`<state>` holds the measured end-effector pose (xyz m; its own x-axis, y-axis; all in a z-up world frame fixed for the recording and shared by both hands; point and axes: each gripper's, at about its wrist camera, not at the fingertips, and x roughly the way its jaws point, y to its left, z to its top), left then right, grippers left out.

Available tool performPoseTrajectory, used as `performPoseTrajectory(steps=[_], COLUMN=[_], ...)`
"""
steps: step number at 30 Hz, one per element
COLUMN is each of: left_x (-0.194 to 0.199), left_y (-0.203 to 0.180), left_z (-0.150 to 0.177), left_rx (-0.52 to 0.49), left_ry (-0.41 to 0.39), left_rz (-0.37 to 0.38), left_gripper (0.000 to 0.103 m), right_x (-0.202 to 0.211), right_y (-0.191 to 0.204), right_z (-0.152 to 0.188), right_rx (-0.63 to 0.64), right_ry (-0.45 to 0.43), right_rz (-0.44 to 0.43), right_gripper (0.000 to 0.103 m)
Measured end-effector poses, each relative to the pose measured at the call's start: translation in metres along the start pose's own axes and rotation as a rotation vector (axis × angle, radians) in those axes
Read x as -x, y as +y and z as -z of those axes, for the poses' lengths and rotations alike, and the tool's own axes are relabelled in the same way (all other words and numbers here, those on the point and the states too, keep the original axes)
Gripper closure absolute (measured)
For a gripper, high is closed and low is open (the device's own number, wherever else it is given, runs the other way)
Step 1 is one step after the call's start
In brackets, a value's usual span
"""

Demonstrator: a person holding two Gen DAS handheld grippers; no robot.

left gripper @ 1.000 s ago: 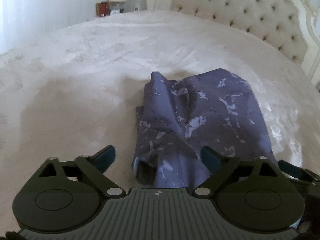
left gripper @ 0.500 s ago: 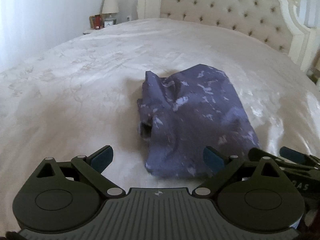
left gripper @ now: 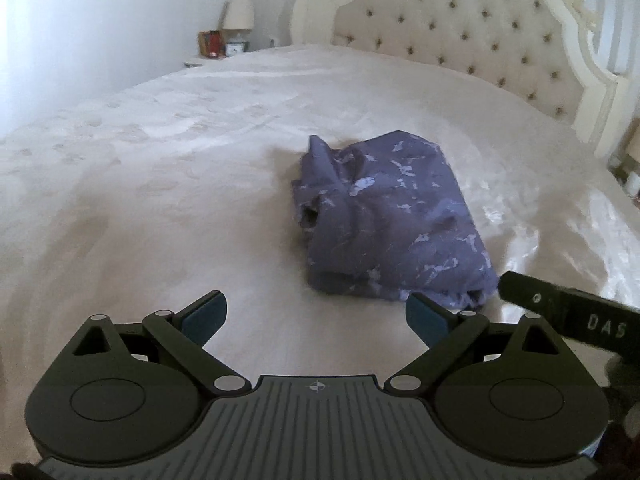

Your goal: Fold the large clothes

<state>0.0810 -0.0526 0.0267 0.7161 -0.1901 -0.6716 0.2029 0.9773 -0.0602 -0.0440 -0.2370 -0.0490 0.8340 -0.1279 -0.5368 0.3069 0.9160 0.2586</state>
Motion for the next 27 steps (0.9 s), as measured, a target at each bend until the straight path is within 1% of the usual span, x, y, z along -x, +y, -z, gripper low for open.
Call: performPoseTrajectory(steps=[3,4,11,14,18,27], left_x=[0.010,0.012,0.022,0.024,0.025,0.022], left_y=[-0.002,-0.002,0.001,0.000,0.000,0.004], left_z=[0.007,0.008,0.020,0.026,0.032,0.037], left_rx=[-0.028,-0.034,-0.011,-0.028,-0.025,-0.022], left_ry=[0.000,0.000,0.022,0.027,0.042,0.059], left_rz=[-0.051,-0.056,-0.018,-0.020,-0.008,-0.001], left_gripper=[0.005,0.005,0.006,0.006,0.006,0.007], right_x=[0.009,0.012,0.030,0.031,0.028,0.026], right_y=[0.001,0.001,0.001,0.001,0.003,0.004], right_z=[0.002,0.003,0.014,0.019,0.026,0.029], right_rx=[-0.012,-0.018,-0.031,-0.030,-0.024,-0.034], right_ry=[0.013,0.013,0.021,0.043,0.067,0.074], right_rz=[0.023,0.024,0.053,0.074,0.098,0.110], right_gripper=[0.000,0.000,0.000,0.000,0.000,0.000])
